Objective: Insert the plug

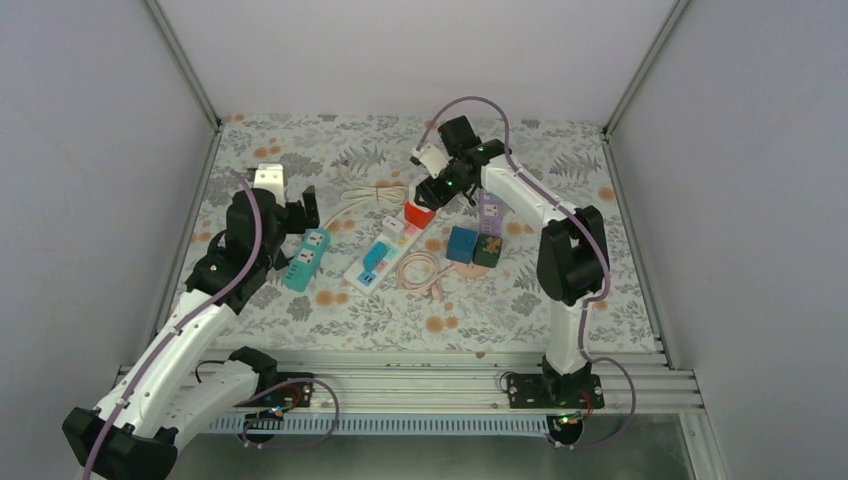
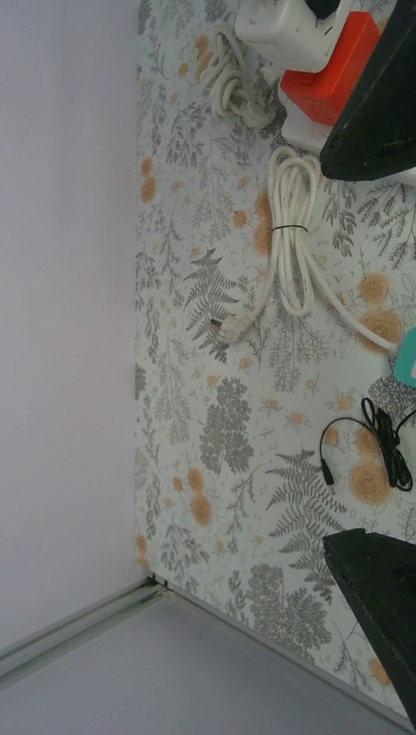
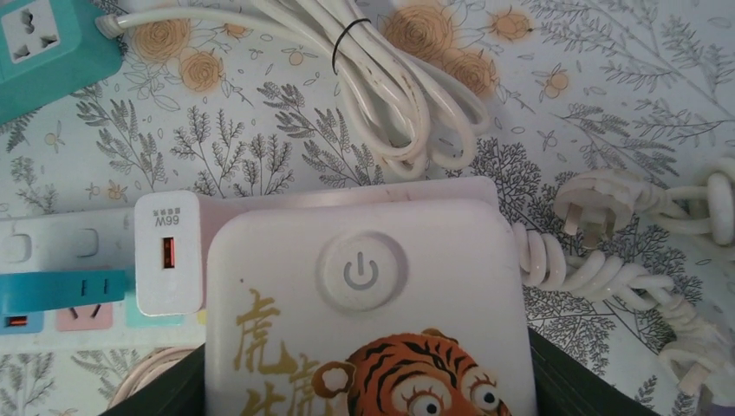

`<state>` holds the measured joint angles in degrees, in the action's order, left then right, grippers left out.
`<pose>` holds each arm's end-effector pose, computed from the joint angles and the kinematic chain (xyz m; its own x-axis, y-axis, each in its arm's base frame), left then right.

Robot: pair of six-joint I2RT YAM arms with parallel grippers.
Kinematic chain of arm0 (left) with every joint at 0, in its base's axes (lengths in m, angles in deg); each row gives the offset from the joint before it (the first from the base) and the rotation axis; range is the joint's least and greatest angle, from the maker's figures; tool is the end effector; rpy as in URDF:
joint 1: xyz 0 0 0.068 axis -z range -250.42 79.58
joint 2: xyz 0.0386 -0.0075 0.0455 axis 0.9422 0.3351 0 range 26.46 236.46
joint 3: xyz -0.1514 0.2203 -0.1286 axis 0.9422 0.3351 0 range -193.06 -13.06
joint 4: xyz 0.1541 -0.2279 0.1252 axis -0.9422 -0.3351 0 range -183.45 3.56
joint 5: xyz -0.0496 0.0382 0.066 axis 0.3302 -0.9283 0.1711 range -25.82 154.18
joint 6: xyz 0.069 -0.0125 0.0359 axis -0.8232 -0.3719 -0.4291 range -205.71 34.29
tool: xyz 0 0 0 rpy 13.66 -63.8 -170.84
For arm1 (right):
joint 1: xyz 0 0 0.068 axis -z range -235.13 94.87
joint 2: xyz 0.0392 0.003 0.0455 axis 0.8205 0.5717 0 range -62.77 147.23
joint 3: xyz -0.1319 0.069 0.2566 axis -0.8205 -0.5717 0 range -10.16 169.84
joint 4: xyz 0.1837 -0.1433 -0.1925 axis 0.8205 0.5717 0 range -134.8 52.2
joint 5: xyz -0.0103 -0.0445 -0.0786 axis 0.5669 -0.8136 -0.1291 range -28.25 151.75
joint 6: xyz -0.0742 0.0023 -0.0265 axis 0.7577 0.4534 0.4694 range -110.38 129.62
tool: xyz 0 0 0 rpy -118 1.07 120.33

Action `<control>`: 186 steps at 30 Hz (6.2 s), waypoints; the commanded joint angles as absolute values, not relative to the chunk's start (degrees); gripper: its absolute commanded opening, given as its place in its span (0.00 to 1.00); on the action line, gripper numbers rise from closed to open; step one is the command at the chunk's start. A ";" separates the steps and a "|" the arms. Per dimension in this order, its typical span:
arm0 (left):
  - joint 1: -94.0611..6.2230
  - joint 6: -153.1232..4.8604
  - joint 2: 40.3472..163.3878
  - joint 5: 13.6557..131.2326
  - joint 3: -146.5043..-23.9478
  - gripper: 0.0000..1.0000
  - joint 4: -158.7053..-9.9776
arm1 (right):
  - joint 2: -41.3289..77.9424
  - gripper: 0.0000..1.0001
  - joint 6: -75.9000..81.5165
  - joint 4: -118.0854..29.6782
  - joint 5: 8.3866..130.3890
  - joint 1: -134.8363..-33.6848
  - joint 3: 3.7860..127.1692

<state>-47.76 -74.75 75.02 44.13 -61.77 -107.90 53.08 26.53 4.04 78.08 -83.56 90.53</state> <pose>0.2351 -0.0731 0.3407 -0.3418 -0.0507 -0.9384 0.0023 0.9985 -0.0548 0.4310 0.2549 0.2309 -0.5919 -0.6378 -0.4928 -0.7707 0.6268 0.1144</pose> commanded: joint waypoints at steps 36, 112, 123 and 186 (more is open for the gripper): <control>-55.97 -58.86 86.59 45.70 -59.51 1.00 -112.93 | 37.30 0.96 19.84 -16.45 71.70 -84.82 82.08; -56.14 -90.48 81.54 81.80 -52.33 0.28 -63.80 | 39.94 0.80 -14.14 -27.84 94.06 -97.06 91.00; -55.49 -100.82 85.16 88.10 -56.23 0.28 -66.49 | 48.91 0.77 -12.16 -15.87 92.57 -97.58 105.54; -55.59 -31.78 75.17 99.54 -54.23 0.59 -34.07 | 37.65 0.25 -39.15 -74.20 111.57 -101.33 87.61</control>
<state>-55.72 -33.09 74.97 98.33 -53.98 -39.33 37.04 -37.23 -70.32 113.49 -100.56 86.57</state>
